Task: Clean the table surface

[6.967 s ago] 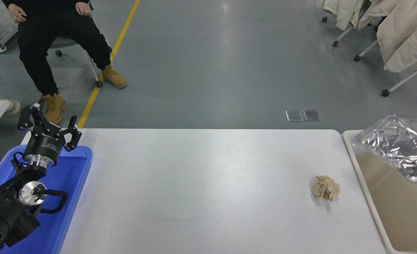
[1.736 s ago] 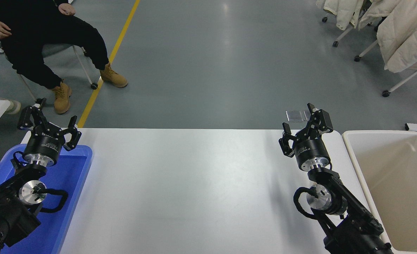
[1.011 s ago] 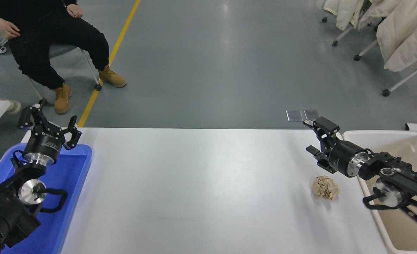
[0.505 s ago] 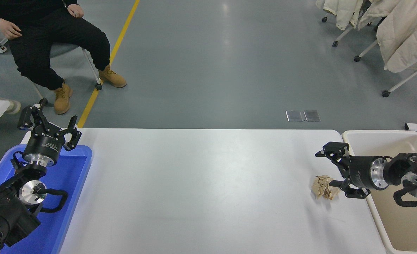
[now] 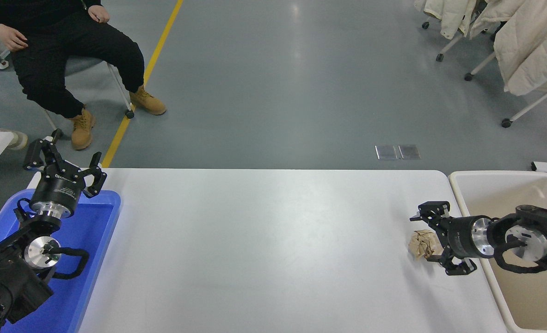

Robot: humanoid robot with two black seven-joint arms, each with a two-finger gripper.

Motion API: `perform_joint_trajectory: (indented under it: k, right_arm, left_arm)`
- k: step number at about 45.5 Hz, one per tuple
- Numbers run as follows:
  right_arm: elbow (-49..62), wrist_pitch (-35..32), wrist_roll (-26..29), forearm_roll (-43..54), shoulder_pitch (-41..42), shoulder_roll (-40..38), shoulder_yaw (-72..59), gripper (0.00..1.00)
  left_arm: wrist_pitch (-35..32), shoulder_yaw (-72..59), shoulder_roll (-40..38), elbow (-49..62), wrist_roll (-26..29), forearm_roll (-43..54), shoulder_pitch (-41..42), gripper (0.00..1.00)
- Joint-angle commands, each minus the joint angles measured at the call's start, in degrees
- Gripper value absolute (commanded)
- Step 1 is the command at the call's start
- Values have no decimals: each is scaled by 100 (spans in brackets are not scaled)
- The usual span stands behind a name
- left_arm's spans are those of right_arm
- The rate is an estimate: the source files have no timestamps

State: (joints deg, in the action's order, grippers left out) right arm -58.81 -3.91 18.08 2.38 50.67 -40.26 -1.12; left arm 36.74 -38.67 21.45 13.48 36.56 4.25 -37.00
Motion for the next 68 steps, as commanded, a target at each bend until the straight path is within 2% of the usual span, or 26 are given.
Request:
perform_joint_trajectory:
  k: [1, 33, 56, 60, 61, 68]
  right_arm:
    - [476, -22, 99, -45, -48, 220, -63, 100]
    - [1311, 31, 134, 69, 40, 1020, 51, 98]
    - [1627, -48, 239, 368, 49, 1135, 33, 94]
    - [1627, -74, 283, 377, 49, 1135, 24, 88]
    - [1627, -144, 362, 377, 57, 1135, 24, 81]
    - [1610, -268, 599, 368, 84, 1135, 33, 53]
  left_arm:
    - [0, 0, 0, 6, 0, -3, 0, 100]
    - [0, 0, 0, 6, 0, 6, 0, 100]
    - [0, 0, 0, 6, 0, 6, 0, 100]
    - [0, 0, 0, -3, 0, -3, 0, 100]
    - [0, 0, 0, -3, 0, -3, 0, 100]
    - [0, 0, 0, -3, 0, -3, 0, 100]
